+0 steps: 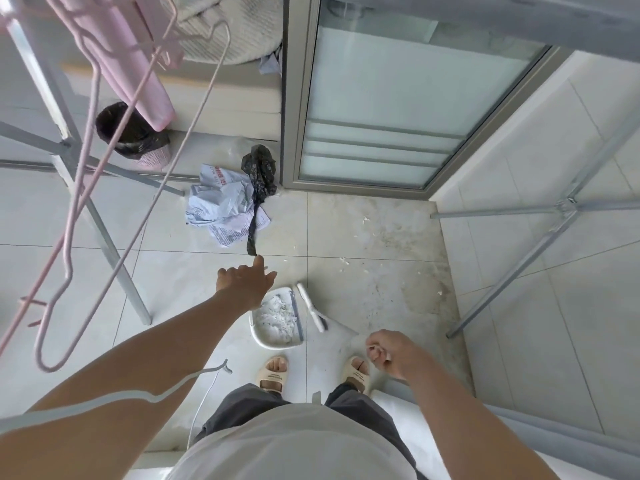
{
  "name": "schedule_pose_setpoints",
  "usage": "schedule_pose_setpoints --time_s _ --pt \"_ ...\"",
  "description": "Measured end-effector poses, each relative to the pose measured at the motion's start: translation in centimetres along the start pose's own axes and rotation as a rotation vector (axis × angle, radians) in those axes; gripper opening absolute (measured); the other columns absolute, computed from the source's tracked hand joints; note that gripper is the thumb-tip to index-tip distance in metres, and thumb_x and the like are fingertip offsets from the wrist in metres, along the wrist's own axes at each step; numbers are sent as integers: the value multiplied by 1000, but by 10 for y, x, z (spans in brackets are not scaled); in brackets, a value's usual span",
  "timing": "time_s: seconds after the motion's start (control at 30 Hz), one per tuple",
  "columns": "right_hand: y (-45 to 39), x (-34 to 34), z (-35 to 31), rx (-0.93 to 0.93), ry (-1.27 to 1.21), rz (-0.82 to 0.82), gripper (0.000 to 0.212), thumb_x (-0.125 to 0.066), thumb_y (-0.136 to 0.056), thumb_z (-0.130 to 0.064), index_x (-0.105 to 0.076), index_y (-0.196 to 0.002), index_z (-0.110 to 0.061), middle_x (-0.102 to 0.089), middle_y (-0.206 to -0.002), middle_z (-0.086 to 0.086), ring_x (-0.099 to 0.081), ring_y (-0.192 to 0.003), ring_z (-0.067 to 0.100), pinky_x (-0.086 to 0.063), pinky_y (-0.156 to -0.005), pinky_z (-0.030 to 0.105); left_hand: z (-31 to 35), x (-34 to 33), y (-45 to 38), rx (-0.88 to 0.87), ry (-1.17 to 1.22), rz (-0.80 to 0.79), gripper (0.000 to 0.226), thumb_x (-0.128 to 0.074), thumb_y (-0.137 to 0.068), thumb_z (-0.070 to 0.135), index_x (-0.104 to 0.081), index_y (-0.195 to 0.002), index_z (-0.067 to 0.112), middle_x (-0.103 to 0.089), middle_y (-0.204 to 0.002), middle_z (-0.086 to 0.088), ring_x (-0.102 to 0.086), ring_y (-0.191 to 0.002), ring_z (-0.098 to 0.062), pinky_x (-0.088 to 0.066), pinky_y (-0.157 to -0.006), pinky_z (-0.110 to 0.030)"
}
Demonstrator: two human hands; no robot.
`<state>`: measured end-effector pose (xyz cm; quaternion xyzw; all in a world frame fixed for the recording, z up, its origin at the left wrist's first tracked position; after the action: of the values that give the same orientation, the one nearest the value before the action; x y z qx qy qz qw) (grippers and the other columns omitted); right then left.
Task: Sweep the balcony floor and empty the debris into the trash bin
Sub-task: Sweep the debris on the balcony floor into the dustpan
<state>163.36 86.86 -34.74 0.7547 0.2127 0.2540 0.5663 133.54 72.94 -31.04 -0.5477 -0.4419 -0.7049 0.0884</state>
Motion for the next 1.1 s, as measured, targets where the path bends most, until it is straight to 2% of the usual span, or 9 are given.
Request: schedule_pose_setpoints --time_s 0.13,0.23,0.37,0.57,0.7,0.83,0.93,1.1 --pt "9 48 -28 12 -24 -79 6 -51 -92 2 -51 -95 -3 -50 -69 14 -36 -35 7 -26 -28 12 -1 2 2 39 -6 21 47 -22 -101 56 -37 -129 21 -63 -119 -8 -58 -111 -29 -37 -90 -40" --pt "13 84 -46 25 31 -103 11 -50 -92 1 -52 -103 2 -52 -64 14 -36 -32 7 -25 -26 13 -2 -1 5 80 5 28 47 -24 -100 56 -37 -129 21 -64 -117 -8 -57 -112 -29 -36 -91 -40" --pt "6 100 -72 93 130 -82 20 -48 -93 1 -52 -111 8 -49 -66 13 -38 -32 7 -25 -25 14 -4 -7 11 175 59 29 44 -31 -96 56 -43 -121 23 -63 -116 -7 -55 -111 -27 -34 -90 -39" --pt "-6 75 -100 212 182 -79 13 -46 -89 6 -58 -93 7 -42 -64 9 -40 -33 8 -26 -29 13 -13 -5 26 329 158 55 43 -34 -91 59 -59 -116 33 -65 -113 -1 -56 -108 -22 -32 -90 -37" --pt "-16 59 -110 243 189 -74 12 -44 -83 9 -51 -82 -1 -40 -65 9 -37 -31 9 -24 -31 11 -20 -3 47 442 247 151 38 -36 -90 53 -61 -109 32 -65 -98 -3 -54 -102 -26 -31 -87 -39" --pt "-29 44 -126 212 149 -122 14 -45 -85 8 -52 -93 -1 -42 -68 8 -41 -33 7 -28 -30 12 -35 -13 67 506 317 152 38 -38 -90 57 -60 -107 31 -67 -98 -2 -55 -102 -27 -28 -89 -40" --pt "-32 28 -144 202 91 -166 13 -43 -89 8 -50 -86 -2 -43 -69 8 -45 -34 8 -31 -29 12 -48 -18 77 536 363 150 40 -40 -89 58 -61 -104 28 -67 -98 -3 -57 -102 -28 -29 -86 -41" --pt "-35 0 -164 212 111 -187 14 -41 -92 6 -53 -100 5 -53 -82 20 -52 -34 11 -36 -31 13 -60 -15 83 572 374 208 37 -41 -87 57 -62 -97 28 -67 -93 -2 -57 -101 -28 -27 -82 -40"
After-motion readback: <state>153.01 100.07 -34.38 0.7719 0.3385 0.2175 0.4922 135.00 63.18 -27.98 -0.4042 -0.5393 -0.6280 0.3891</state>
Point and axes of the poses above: each hand's wrist, its own y-axis away from the middle knuckle, its own x-axis out of the back of the hand, z = x × y, the point moved 4 cm from there along -y, towards the middle knuckle
